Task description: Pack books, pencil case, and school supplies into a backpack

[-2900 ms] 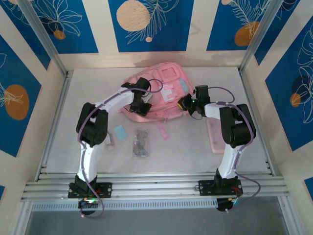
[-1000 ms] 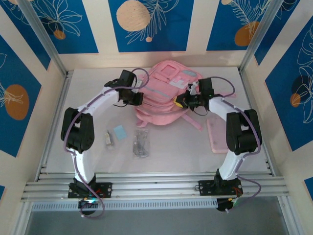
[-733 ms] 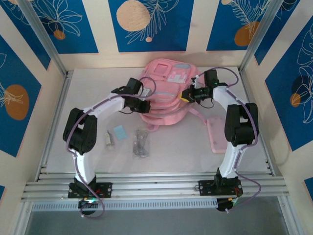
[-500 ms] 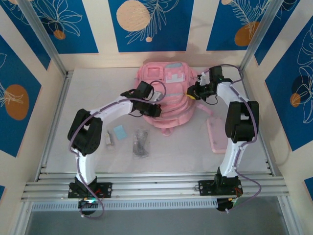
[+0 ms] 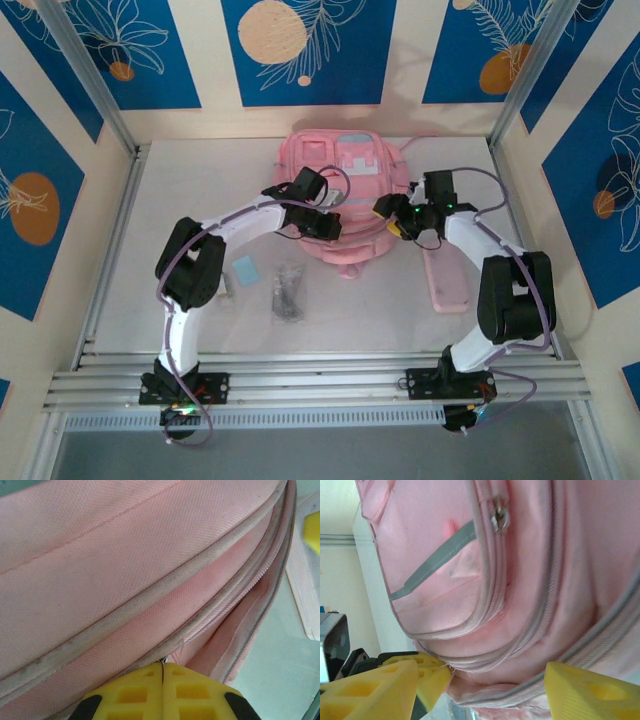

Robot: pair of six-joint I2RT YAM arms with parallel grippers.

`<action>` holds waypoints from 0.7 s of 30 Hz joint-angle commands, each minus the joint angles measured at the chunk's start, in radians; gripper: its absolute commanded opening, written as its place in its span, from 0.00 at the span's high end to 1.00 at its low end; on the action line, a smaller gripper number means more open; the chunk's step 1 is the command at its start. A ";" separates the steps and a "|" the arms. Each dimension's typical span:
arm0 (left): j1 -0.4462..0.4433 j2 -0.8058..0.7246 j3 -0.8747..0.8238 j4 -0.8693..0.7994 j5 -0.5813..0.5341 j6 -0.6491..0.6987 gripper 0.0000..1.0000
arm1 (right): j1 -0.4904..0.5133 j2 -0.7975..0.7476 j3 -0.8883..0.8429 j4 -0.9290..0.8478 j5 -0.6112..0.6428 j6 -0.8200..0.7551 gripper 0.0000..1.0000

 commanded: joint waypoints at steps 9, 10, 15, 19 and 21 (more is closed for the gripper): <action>-0.029 -0.104 -0.084 0.106 0.055 -0.053 1.00 | 0.067 0.193 0.022 0.251 0.120 0.178 0.95; -0.027 -0.102 -0.082 0.095 0.043 -0.041 1.00 | 0.066 0.189 0.016 0.267 0.116 0.183 1.00; -0.007 -0.078 -0.068 0.017 -0.068 0.032 1.00 | 0.065 0.130 0.005 0.254 0.108 0.154 1.00; -0.003 -0.038 -0.022 -0.030 -0.066 0.041 0.72 | 0.070 0.093 -0.003 0.246 0.095 0.148 1.00; -0.003 -0.020 -0.011 -0.022 -0.045 0.028 0.66 | 0.076 0.088 -0.001 0.246 0.090 0.149 1.00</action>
